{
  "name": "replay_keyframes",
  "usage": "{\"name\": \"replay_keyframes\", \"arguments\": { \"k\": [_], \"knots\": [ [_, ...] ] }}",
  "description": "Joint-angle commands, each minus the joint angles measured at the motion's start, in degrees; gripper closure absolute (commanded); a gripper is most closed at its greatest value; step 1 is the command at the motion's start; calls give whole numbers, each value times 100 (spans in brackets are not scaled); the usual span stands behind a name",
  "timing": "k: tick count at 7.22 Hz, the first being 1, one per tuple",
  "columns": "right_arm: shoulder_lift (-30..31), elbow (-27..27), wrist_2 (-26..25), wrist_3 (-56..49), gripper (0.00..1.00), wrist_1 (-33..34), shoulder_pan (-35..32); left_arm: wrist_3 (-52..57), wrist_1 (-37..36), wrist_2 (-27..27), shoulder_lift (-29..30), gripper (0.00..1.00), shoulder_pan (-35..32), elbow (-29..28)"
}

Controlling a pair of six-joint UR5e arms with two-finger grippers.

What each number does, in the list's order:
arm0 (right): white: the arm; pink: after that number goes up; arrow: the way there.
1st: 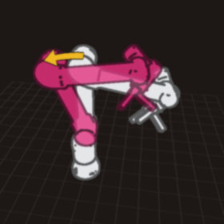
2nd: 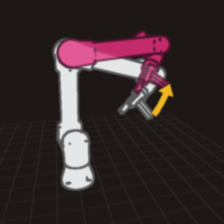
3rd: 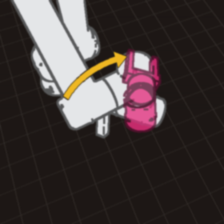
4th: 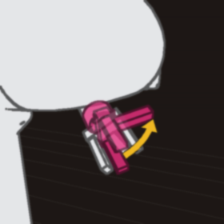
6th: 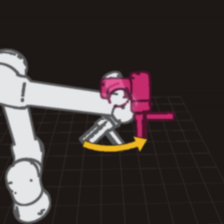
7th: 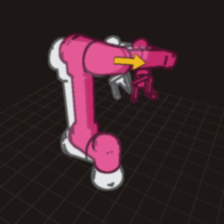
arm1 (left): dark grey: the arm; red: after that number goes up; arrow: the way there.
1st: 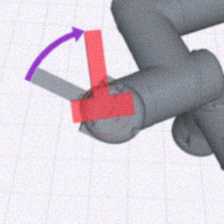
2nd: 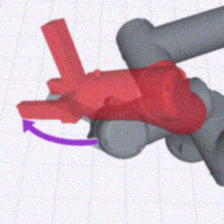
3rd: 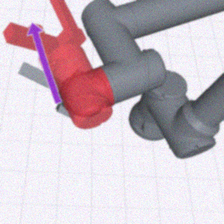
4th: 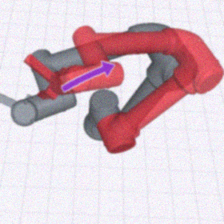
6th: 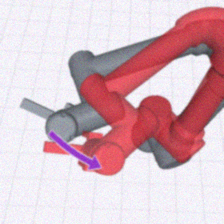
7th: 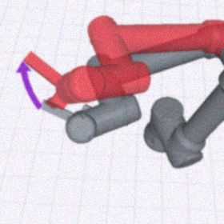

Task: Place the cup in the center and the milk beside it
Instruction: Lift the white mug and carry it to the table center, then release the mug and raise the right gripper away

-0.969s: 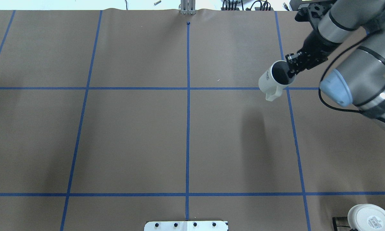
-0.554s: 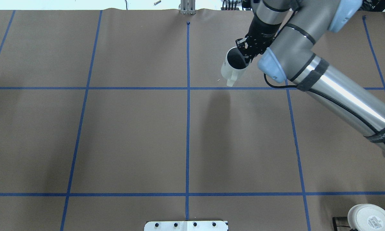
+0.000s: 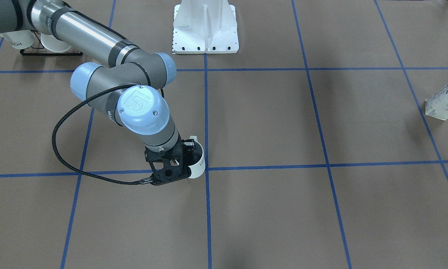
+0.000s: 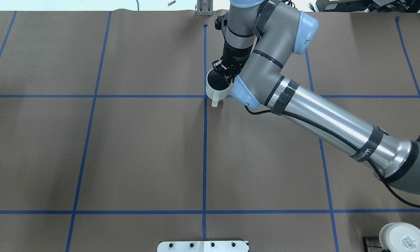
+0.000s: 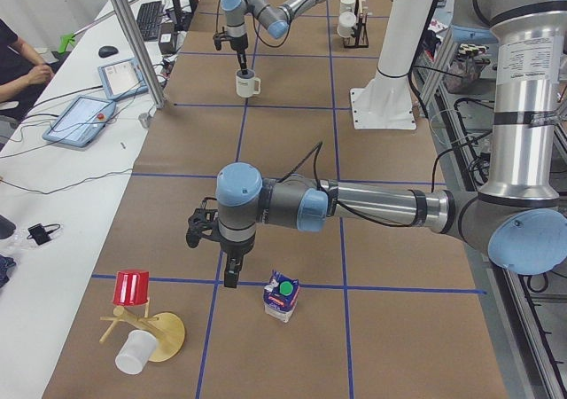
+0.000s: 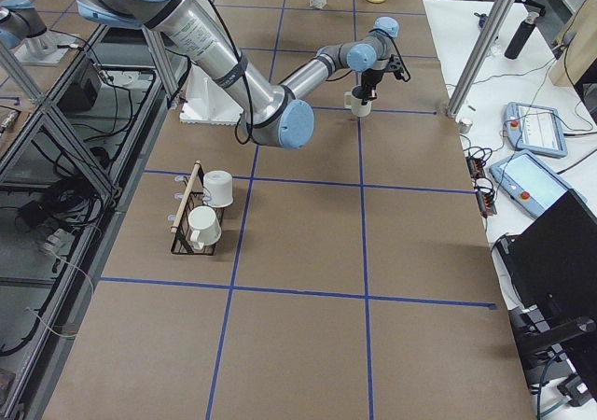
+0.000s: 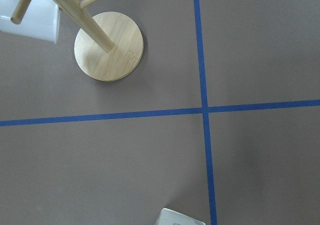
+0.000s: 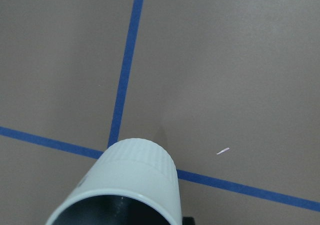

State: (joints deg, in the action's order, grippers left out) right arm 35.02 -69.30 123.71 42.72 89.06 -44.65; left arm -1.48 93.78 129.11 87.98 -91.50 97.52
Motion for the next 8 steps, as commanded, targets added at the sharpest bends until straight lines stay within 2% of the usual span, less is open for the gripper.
{"name": "replay_keyframes", "arguments": {
  "k": [1, 2, 3, 4, 5, 6, 8],
  "knots": [
    [-66, 109, -75, 9, 100, -177, 105, 25, 9, 0, -8, 1, 0, -14],
    [-48, 118, -118, 9, 16, -274, 105, 25, 18, 0, 0, 1, 0, -22],
    [-30, 118, -249, 96, 2, -510, 105, 25, 1, 0, 0, 1, 0, 30],
    [-30, 75, -242, 279, 1, -617, 79, -19, 87, 35, 26, 1, 61, 48],
    [-56, -47, -233, 438, 1, -644, -78, -71, 489, 18, 114, 1, 540, 126],
    [-48, -231, -76, 439, 1, -592, -358, -176, 745, 9, -16, 1, 536, 179],
    [441, -722, 756, 361, 1, -565, -1112, 188, 792, 17, -70, 1, 519, 267]
  ]
}}
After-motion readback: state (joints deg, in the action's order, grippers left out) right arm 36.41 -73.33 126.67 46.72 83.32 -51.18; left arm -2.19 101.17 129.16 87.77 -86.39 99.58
